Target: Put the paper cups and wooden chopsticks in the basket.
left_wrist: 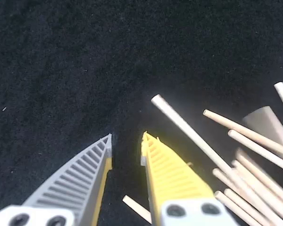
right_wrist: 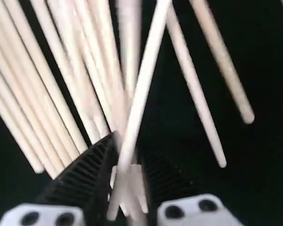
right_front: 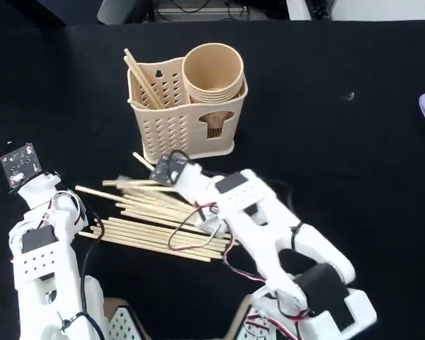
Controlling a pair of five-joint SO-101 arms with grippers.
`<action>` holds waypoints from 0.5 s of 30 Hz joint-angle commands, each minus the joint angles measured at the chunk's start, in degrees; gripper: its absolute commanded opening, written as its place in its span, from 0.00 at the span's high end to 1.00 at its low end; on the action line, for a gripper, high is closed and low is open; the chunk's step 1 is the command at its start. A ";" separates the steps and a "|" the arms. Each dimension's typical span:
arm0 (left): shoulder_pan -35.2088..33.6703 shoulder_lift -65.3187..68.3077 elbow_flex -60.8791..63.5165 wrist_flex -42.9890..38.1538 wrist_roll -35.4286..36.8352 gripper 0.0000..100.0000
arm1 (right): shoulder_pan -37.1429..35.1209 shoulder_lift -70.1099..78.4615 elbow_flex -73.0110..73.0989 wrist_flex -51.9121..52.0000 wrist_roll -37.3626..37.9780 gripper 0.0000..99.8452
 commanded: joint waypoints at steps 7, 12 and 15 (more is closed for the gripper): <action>0.66 -1.05 -0.31 -0.79 0.62 0.89 | 3.60 -24.48 -1.19 14.95 0.88 0.99; 0.66 -1.05 -0.31 -0.79 0.62 0.89 | 3.69 -32.75 0.04 17.58 0.88 0.99; 0.66 -1.05 -0.31 -0.79 0.62 0.89 | 4.04 -35.82 0.04 19.34 0.88 0.99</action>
